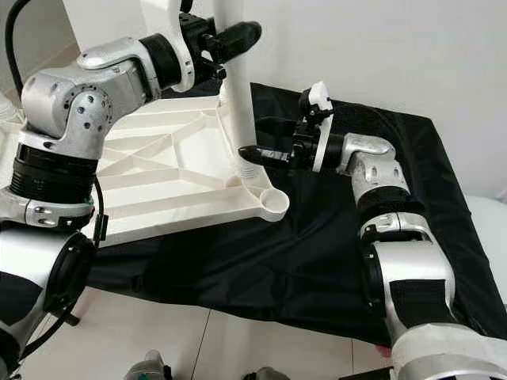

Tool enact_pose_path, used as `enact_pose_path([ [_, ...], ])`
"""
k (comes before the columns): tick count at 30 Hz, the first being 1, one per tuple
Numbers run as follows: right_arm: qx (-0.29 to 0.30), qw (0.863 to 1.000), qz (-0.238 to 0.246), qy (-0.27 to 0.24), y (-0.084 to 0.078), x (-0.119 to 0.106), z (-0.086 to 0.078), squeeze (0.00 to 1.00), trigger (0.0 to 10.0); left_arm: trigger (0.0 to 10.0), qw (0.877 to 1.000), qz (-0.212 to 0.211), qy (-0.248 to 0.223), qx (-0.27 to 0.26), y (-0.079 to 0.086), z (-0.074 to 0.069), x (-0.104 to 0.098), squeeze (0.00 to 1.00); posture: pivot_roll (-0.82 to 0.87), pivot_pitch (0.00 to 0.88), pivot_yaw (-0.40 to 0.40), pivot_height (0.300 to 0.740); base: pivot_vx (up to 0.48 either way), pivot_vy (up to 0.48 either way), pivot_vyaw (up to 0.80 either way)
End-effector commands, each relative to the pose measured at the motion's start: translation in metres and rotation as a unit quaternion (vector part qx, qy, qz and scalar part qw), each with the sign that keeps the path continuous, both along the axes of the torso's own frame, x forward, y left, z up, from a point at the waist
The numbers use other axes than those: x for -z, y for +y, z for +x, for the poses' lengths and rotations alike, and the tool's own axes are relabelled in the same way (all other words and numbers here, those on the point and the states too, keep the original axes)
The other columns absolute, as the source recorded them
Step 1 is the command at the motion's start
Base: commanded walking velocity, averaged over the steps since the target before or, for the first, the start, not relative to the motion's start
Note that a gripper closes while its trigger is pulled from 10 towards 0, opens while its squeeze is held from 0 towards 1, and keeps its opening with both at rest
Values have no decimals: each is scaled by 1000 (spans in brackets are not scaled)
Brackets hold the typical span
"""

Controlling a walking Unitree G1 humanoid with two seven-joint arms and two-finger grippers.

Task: Building children table

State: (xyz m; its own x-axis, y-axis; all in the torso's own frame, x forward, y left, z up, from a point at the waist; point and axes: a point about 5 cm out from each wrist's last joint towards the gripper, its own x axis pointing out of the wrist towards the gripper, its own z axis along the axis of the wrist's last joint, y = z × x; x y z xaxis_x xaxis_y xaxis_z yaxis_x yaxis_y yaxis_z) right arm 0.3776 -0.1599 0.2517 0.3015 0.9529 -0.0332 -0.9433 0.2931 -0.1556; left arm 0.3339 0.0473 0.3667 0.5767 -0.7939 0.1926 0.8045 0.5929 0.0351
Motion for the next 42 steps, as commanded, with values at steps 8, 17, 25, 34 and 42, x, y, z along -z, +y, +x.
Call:
enact_pose_path([
  [8,-14,1000,-1,-2,1,-10,1,0,10000,10000,985,2,-11,173,-16,-30,-18,0,75,0,-78,740,0,0,0],
  [17,-44,999,-11,13,4,-11,0,0,10000,10000,981,-1,-3,193,-18,-34,-23,0,75,0,-77,740,0,0,0],
  [25,-58,998,-20,29,3,-14,0,0,8196,10000,981,9,2,192,-18,-35,-23,0,67,0,-75,740,0,0,0],
  [34,-63,997,-23,43,2,-16,0,0,0,10000,982,14,12,188,-18,-35,-21,0,62,0,-75,740,0,0,0],
  [42,-74,995,-18,61,3,-14,-1,0,0,10000,981,18,15,195,-18,-38,-21,0,61,0,-73,740,0,0,0],
])
